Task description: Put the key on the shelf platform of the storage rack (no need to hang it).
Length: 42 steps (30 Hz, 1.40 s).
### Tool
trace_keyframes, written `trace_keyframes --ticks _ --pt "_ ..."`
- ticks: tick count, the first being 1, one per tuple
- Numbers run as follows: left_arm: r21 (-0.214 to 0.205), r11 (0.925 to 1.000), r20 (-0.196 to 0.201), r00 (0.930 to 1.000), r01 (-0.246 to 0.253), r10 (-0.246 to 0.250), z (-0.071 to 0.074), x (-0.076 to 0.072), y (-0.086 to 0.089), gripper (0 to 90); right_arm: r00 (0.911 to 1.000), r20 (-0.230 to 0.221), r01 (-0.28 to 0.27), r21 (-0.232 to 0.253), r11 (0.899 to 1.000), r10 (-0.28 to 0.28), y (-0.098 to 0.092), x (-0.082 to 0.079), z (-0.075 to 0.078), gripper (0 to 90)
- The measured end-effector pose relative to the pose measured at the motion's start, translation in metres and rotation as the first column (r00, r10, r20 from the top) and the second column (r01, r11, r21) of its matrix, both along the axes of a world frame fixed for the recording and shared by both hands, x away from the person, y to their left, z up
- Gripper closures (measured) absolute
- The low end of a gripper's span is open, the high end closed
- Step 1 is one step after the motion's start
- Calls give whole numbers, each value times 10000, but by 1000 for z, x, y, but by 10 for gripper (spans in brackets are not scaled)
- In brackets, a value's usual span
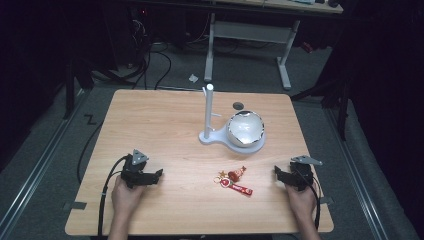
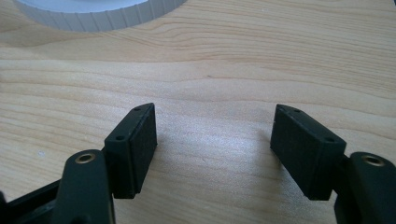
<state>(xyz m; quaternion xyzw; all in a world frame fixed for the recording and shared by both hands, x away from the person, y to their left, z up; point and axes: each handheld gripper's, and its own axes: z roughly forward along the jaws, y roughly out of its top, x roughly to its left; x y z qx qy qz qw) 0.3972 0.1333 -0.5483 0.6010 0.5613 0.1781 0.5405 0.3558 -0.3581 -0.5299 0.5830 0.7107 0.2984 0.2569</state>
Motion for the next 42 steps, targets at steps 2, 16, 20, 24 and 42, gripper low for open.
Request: trace_keyframes --ticks 2,16,20,24,42 --pt "10 10000 -3 10000 7 -7 0 0 0 168 10000 4 -2 -5 10000 2 0 0 0 316" --pt "8 10000 -5 10000 5 -5 0 0 0 168 9994 -13 -352 12 9994 352 -2 -3 1 371" --pt "-1 10000 -9 10000 5 -5 0 0 0 168 9991 -52 -410 -18 9992 410 -1 -5 2 415" --pt "-2 10000 -11 10000 4 -4 0 0 0 168 9971 70 -759 80 9971 759 3 -10 3 490" --pt "-5 10000 -11 10000 3 -3 0 0 0 168 9622 207 -2725 760 9592 2717 34 -28 11 576"
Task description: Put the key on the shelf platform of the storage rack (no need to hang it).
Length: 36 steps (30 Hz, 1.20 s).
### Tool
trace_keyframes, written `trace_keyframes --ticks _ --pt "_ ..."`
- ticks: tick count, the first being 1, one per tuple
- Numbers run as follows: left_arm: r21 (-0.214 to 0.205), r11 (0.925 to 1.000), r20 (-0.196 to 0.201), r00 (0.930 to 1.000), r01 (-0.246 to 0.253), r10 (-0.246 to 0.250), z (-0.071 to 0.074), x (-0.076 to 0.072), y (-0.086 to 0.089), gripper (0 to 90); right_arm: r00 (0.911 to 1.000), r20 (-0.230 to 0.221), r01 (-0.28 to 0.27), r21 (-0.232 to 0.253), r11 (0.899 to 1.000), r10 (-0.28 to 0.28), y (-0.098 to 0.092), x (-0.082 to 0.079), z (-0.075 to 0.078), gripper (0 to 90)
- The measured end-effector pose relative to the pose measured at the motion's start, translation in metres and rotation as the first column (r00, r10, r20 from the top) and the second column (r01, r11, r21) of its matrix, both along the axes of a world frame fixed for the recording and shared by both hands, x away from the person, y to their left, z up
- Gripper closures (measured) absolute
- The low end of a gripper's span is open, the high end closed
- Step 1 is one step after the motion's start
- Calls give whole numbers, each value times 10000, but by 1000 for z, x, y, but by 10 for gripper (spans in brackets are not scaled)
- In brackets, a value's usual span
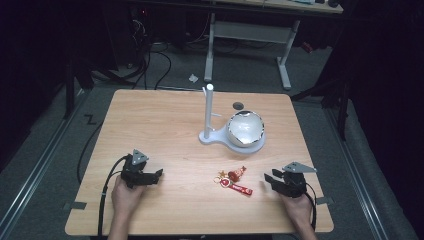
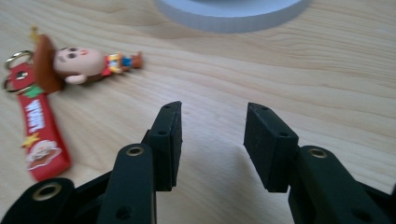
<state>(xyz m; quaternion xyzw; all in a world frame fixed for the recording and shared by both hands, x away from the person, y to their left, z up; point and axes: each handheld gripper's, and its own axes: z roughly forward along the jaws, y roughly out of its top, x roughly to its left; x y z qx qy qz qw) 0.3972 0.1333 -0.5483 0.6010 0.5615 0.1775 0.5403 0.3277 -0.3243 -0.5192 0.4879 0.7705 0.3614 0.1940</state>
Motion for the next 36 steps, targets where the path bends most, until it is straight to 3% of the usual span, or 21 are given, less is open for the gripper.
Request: trace_keyframes --ticks 8,21,36 --pt "1 10000 2 10000 1 -1 0 0 0 168 9969 38 -784 17 9969 784 16 -3 2 586" --pt "0 10000 1 10000 0 0 0 0 0 168 9836 274 -1788 116 9838 1784 45 -5 11 582" --pt "24 10000 0 10000 13 -13 0 0 0 168 9585 214 -2848 246 9583 2843 76 4 22 651"
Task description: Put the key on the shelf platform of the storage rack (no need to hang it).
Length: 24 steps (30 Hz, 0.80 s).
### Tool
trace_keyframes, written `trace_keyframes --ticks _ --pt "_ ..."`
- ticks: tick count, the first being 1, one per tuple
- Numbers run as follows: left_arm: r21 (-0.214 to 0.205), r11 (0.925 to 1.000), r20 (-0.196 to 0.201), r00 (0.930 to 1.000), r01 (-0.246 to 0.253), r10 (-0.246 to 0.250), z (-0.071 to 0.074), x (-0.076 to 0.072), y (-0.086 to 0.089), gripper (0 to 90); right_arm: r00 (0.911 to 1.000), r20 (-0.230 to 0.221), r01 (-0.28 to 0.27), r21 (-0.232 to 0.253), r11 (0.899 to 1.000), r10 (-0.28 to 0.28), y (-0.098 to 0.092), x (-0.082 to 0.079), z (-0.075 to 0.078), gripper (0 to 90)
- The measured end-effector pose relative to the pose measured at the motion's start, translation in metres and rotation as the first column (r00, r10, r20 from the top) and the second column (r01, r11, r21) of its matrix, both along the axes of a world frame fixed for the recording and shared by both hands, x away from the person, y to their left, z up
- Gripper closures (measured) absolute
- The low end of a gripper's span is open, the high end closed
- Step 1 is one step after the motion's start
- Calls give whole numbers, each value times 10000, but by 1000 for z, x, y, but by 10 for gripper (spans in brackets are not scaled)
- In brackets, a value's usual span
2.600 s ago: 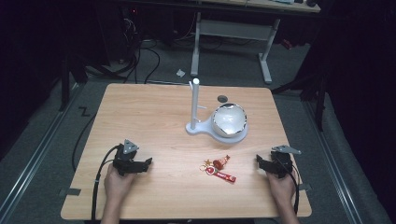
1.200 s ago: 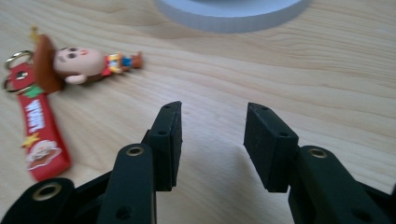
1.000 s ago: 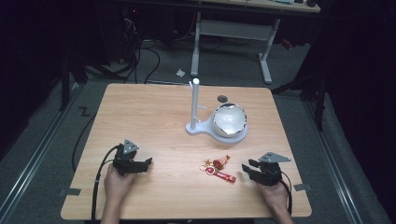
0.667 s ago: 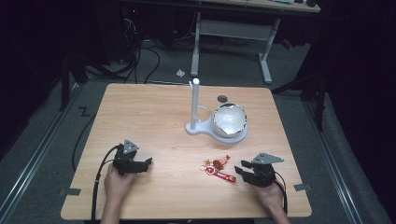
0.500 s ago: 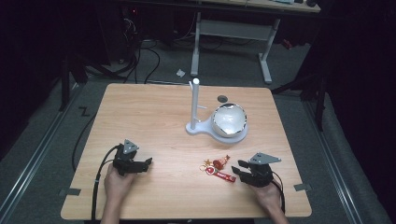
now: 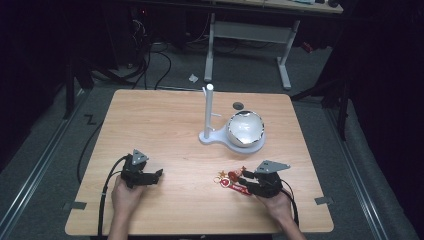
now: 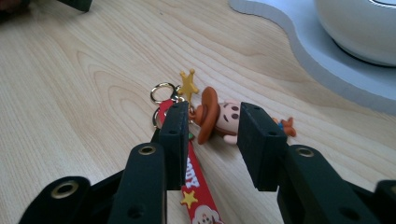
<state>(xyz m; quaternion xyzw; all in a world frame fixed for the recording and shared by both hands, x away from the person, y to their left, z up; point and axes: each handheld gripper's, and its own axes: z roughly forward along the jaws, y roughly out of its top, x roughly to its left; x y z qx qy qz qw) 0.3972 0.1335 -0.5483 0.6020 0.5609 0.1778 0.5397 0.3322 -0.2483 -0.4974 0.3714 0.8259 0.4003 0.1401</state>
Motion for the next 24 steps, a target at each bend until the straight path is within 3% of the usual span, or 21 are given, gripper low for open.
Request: trace_keyframes --ticks 12,24 --pt "-24 10000 -1 10000 -9 9 0 0 0 168 9998 -141 -119 -171 9998 117 16 14 5 695" --pt "9 10000 -3 10000 5 -5 0 0 0 169 9984 -566 -49 -221 9997 37 18 24 -2 748"
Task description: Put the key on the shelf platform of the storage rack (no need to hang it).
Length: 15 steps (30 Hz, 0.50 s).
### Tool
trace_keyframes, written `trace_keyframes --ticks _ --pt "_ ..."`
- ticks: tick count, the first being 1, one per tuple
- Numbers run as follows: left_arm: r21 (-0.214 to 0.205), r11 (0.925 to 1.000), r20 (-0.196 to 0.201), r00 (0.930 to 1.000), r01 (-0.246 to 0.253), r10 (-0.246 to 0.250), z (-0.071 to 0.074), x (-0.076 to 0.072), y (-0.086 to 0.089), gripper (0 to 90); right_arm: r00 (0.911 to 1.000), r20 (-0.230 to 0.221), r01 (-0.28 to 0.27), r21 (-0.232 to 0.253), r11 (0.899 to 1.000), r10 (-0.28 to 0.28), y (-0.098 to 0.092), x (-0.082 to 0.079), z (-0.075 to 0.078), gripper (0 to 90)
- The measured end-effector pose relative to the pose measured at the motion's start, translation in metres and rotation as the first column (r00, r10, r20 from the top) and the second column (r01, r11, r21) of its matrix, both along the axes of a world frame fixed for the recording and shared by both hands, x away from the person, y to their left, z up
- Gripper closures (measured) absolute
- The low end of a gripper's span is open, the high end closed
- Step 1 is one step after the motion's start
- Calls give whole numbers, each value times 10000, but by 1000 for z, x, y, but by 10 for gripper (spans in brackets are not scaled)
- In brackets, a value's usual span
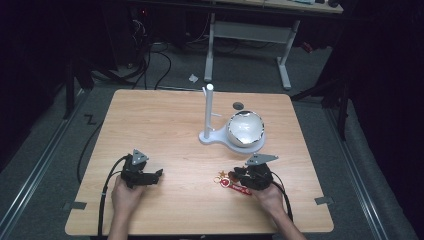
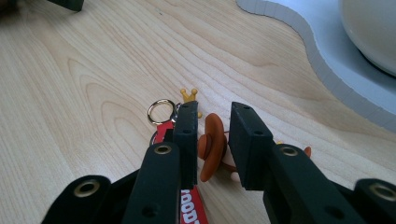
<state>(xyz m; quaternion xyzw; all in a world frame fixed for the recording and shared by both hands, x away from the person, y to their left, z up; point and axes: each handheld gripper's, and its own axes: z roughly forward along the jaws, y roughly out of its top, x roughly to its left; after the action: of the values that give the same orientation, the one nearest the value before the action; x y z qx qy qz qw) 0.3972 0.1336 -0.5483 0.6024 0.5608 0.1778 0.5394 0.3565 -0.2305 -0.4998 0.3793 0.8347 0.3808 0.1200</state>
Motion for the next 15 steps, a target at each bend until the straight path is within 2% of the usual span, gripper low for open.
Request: trace_keyframes --ticks 4,7,15 --pt "-38 10000 3 10000 -18 18 0 0 0 168 10000 -28 -34 -84 10000 34 1 1 -1 775" --pt "-33 10000 2 10000 -16 16 0 0 0 168 10000 -1 -7 -140 9999 7 2 1 -2 837" --pt "-7 10000 2 10000 -5 5 0 0 0 168 9999 15 -104 -127 9999 104 2 1 -2 857"
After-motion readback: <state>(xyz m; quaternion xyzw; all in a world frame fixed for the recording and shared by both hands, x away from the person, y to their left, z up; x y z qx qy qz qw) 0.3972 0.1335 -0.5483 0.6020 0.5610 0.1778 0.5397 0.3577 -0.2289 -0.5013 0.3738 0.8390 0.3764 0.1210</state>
